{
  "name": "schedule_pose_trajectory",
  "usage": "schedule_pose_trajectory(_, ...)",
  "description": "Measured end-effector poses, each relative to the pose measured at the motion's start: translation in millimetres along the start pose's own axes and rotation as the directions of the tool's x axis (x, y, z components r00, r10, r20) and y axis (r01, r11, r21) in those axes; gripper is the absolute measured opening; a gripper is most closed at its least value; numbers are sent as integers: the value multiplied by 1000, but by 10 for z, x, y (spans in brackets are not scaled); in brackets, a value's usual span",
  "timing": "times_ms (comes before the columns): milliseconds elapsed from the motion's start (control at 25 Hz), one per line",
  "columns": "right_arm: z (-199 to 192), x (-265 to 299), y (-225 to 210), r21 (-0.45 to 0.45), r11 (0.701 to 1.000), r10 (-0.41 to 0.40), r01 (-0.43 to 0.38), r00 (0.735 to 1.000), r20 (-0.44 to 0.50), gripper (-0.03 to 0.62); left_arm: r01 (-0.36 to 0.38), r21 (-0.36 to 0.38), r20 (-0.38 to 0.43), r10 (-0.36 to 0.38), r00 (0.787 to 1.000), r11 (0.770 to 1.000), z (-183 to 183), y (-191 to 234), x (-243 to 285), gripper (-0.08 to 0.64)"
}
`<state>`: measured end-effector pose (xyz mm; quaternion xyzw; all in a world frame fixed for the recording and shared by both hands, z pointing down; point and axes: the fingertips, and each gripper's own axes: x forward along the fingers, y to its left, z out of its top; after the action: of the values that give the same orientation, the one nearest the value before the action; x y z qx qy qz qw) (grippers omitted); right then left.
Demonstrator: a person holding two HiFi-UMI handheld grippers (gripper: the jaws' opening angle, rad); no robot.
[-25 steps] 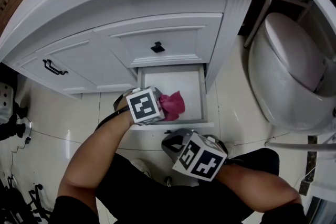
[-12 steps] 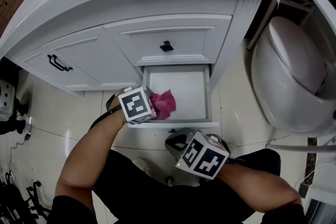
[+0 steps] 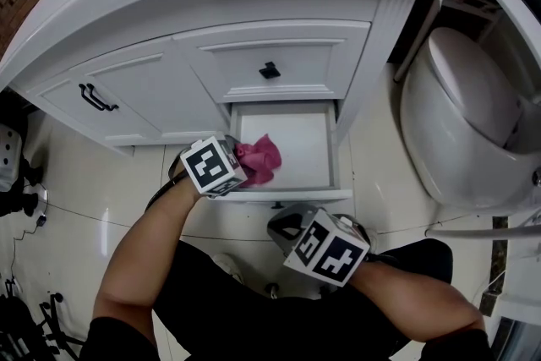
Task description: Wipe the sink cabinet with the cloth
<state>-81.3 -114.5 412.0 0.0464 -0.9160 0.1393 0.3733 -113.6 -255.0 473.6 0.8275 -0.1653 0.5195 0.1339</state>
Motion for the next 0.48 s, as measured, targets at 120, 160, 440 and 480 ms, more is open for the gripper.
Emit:
schedule_pose_trajectory(120, -4, -70, 2, 10, 1000, -28, 28, 999, 18, 6, -46, -32, 92, 49, 995, 998, 164, 19, -171, 86)
schedule_pose_trajectory(160, 2, -95, 19, 13, 999, -34, 34, 999, 27, 6, -60, -33, 132, 64, 989, 998, 264, 4, -250, 86)
schedule_pose_trajectory(440, 60, -194, 236, -2, 997, -72, 73, 994, 78, 6, -94, 40, 390, 71, 918, 995, 1184, -431, -675, 87)
schedule_pose_trajectory(480, 60, -204, 259, -1, 996, -84, 84, 993, 84, 6, -89, 59, 407, 57, 911, 994, 1296, -524, -673, 87)
